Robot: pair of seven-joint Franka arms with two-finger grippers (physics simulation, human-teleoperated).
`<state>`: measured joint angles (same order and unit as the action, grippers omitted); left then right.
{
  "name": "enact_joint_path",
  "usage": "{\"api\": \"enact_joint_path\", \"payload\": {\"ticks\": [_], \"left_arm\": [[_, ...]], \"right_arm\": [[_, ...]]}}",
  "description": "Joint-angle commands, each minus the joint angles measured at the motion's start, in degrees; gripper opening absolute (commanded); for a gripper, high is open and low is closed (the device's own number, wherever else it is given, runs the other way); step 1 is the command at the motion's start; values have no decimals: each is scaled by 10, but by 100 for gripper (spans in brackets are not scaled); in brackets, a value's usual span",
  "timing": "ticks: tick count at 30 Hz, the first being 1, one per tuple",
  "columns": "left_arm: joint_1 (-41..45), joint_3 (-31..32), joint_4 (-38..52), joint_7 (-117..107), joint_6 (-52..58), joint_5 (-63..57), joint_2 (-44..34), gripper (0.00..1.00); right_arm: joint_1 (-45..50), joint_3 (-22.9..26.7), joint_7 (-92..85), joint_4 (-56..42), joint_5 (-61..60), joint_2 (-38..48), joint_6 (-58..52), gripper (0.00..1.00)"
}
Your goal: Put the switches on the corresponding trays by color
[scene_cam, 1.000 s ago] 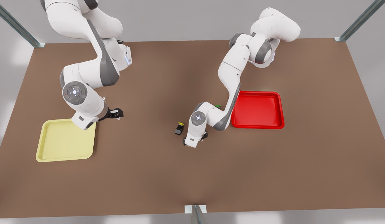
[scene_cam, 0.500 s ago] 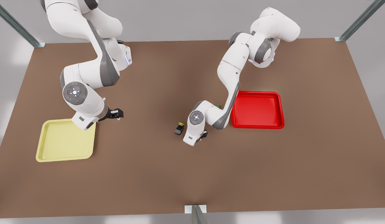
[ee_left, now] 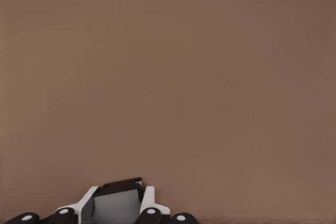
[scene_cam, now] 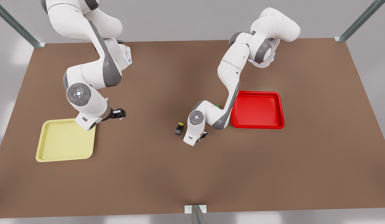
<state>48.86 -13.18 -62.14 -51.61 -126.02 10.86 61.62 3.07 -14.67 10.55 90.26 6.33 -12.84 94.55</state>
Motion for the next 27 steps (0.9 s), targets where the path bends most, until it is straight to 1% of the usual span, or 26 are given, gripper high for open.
{"api": "enact_joint_path", "payload": {"ticks": [1,5,6,8,10,12,14,16,19,22,24,27], "left_arm": [[0,0,0,1,-1,4,0,48],[0,1,-2,1,10,5,-18,48],[0,2,-3,1,15,5,-21,47],[-2,2,-4,1,25,6,-34,47],[-5,2,-25,5,38,7,-62,47],[-12,2,-55,14,55,5,-100,47],[-21,2,-119,49,58,3,-157,47],[-33,1,-183,83,58,0,-215,47],[-64,3,-258,144,62,-7,-284,47],[-112,15,-334,207,77,-28,-358,47],[-148,17,-377,260,87,-37,-400,47],[-175,16,-469,295,94,-49,-486,48]], "right_arm": [[0,0,0,0,0,0,0,100],[9,0,-11,-1,2,-10,-5,100],[17,0,-8,-2,0,-24,-17,100],[26,0,0,1,-5,-68,4,100],[26,0,20,3,-29,-95,28,100],[50,-1,84,9,-54,-105,43,100],[54,-1,100,43,-56,-104,85,100],[86,-1,177,68,-79,-105,120,100],[156,-2,350,112,-102,-110,203,100],[207,-2,513,112,-104,-151,278,100],[229,-1,567,112,-109,-175,319,100],[229,5,571,111,-109,-194,355,100]]}}
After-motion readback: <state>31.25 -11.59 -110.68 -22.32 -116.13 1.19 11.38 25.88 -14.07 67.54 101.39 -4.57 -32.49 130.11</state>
